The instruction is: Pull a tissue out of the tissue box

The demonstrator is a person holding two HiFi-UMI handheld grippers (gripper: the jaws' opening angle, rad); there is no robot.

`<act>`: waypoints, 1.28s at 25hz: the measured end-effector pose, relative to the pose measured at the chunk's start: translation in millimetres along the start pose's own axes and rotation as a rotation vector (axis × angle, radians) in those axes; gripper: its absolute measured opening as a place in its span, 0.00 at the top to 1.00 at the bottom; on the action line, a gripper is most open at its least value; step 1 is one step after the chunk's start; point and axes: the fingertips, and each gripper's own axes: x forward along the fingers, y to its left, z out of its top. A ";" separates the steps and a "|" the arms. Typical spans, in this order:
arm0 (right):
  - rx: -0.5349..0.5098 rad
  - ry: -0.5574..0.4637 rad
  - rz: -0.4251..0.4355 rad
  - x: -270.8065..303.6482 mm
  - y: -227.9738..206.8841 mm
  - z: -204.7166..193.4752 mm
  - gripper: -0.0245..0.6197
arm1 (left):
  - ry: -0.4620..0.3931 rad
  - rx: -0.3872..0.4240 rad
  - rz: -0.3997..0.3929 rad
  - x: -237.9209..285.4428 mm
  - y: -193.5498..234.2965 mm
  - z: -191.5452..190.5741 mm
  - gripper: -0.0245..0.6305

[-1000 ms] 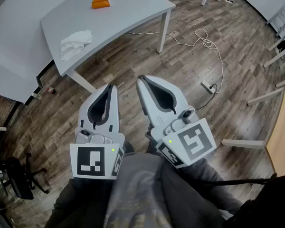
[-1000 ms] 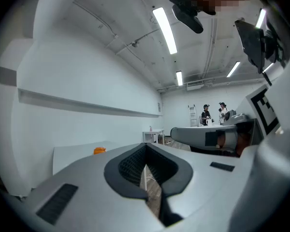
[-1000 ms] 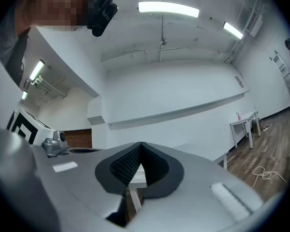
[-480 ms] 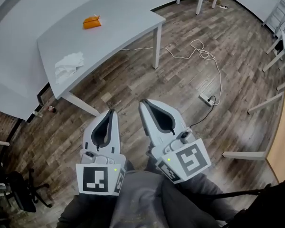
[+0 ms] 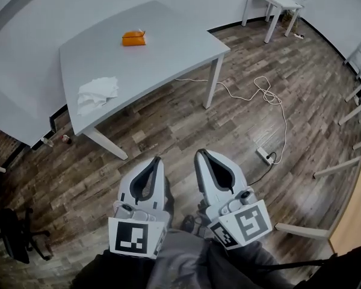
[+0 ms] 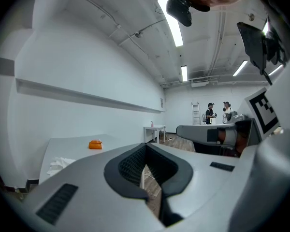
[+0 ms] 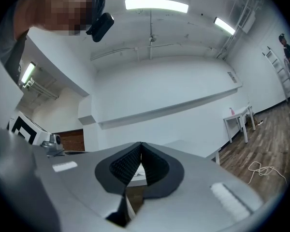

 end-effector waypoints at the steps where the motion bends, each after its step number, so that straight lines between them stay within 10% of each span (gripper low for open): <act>1: -0.002 0.007 0.004 13.0 -3.1 -3.0 0.96 | 0.003 -0.009 0.001 9.5 9.2 -1.6 0.96; 17: -0.057 0.074 0.040 301.9 -65.4 -13.4 0.96 | -0.048 -0.097 -0.005 215.4 213.2 34.5 0.96; 32: -0.085 0.036 0.113 425.6 -135.4 3.2 0.96 | -0.027 -0.096 0.033 332.1 269.9 39.0 0.96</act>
